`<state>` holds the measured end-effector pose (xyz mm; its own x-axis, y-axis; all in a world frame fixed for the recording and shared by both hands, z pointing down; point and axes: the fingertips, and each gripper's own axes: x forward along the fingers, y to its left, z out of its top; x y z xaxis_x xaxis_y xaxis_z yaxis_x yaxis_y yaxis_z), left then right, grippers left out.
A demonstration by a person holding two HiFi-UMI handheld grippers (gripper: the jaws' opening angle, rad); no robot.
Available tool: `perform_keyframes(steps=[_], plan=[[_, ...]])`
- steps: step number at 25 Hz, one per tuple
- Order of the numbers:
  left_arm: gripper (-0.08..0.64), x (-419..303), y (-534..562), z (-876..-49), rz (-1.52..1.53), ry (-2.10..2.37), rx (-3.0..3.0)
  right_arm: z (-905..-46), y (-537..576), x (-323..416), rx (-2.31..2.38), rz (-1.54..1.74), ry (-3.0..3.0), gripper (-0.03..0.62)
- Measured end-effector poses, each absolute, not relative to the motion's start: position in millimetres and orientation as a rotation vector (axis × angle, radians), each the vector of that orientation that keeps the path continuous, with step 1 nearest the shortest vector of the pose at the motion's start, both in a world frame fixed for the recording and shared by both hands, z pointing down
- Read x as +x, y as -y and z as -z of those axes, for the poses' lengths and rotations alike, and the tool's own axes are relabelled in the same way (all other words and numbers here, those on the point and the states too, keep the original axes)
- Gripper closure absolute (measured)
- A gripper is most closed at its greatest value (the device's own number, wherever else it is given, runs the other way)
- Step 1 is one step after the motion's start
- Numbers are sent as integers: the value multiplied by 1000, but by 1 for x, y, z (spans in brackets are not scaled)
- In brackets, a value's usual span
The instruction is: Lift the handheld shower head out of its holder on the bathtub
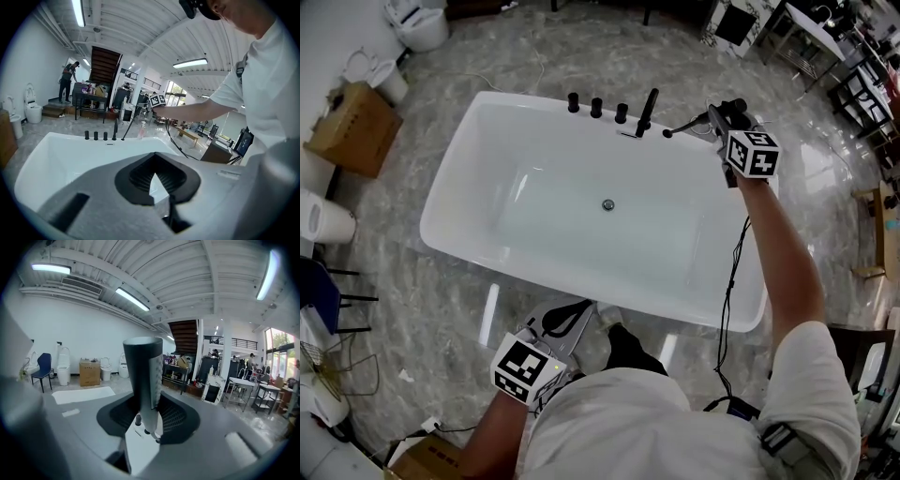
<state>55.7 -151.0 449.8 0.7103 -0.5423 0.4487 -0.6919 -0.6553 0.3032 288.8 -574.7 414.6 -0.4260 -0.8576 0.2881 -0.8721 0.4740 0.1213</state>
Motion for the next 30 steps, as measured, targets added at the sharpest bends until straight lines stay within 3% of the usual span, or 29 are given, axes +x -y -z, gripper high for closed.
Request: perform_keyframes(steps=[30], plan=[[554,10,49,-416,-383,935,2542,-266,403,270,1528,194,2469,446]])
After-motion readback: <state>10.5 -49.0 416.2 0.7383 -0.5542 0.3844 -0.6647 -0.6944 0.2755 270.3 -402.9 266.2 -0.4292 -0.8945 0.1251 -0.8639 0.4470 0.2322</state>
